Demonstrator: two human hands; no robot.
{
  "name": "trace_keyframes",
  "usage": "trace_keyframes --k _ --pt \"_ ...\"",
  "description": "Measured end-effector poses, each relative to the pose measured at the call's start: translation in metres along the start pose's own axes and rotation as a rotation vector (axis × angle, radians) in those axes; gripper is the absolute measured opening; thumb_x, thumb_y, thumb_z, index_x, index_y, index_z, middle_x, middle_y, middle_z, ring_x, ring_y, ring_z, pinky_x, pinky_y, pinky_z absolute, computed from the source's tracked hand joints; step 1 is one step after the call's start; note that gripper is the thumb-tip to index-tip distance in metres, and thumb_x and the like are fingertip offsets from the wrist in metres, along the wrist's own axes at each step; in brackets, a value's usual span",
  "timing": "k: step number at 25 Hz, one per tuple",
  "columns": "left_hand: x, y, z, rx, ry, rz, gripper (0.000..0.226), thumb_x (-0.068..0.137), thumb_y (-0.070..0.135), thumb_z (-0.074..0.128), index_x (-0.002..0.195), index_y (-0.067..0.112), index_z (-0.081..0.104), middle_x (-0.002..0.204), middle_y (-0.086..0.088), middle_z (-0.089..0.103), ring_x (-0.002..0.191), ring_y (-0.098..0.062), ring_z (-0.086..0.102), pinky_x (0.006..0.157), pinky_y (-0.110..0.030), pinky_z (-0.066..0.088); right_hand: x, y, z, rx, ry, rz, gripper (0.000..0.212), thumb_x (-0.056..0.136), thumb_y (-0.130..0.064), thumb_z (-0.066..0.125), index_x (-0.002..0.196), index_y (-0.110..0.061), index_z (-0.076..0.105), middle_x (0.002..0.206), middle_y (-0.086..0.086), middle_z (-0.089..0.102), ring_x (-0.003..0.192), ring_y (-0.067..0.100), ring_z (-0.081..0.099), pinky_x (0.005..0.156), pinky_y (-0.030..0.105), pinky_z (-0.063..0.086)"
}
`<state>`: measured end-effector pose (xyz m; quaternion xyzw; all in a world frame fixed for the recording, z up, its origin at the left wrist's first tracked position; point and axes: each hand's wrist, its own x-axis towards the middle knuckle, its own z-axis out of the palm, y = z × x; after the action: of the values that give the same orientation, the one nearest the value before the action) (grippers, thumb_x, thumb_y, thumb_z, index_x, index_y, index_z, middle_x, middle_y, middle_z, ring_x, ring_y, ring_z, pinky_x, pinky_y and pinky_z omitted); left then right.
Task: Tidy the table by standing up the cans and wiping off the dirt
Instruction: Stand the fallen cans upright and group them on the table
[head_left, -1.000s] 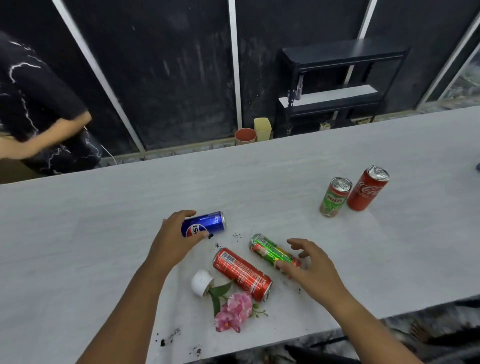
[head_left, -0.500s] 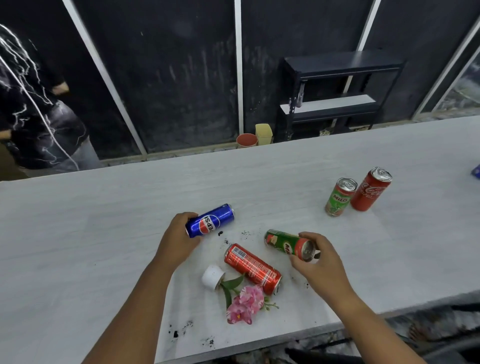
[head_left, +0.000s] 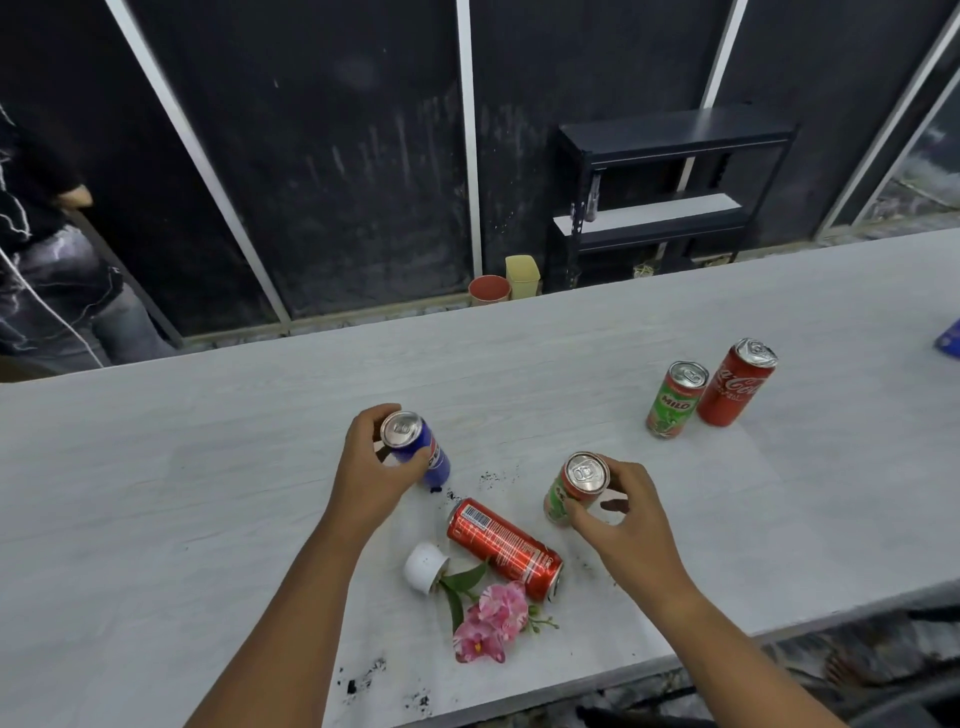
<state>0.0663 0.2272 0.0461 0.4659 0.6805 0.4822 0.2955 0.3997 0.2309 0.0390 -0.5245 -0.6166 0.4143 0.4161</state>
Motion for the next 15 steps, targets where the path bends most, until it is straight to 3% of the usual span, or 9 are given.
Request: trace_keyframes --k 4,7,11,15 --pt "0.001 -0.002 0.008 0.0 -0.019 -0.041 0.072 0.08 0.027 0.097 0.135 0.044 0.055 0.138 0.02 0.059 0.129 -0.006 0.059 0.098 -0.026 0.056 0.004 0.005 0.009 0.034 -0.055 0.062 0.06 0.082 -0.032 0.092 0.13 -0.048 0.059 0.125 -0.036 0.063 0.118 -0.01 0.059 0.094 0.019 0.049" --pt "-0.002 -0.004 0.012 0.027 -0.039 -0.11 0.074 0.078 0.032 0.098 0.136 0.043 0.054 0.132 0.024 0.062 0.125 -0.009 0.062 0.088 -0.023 0.054 0.01 0.007 0.01 0.041 -0.065 0.078 0.055 0.08 -0.036 0.093 0.125 -0.049 0.062 0.121 -0.038 0.066 0.112 -0.012 0.061 0.093 0.018 0.05" --pt "0.008 0.013 0.028 0.029 -0.004 -0.09 0.074 0.076 0.029 0.099 0.135 0.041 0.057 0.13 0.023 0.066 0.119 -0.007 0.066 0.084 -0.025 0.057 0.02 0.01 -0.01 0.073 0.042 0.069 0.052 0.081 -0.031 0.092 0.124 -0.046 0.066 0.12 -0.032 0.07 0.11 -0.006 0.066 0.09 0.02 0.053" --pt "0.02 0.055 0.083 -0.054 -0.085 -0.009 0.077 0.074 0.034 0.1 0.137 0.045 0.057 0.129 0.026 0.068 0.116 -0.002 0.068 0.074 -0.015 0.058 0.039 0.022 -0.064 0.104 0.206 0.087 0.052 0.083 -0.025 0.092 0.127 -0.041 0.068 0.119 -0.023 0.075 0.106 0.0 0.072 0.086 0.026 0.058"
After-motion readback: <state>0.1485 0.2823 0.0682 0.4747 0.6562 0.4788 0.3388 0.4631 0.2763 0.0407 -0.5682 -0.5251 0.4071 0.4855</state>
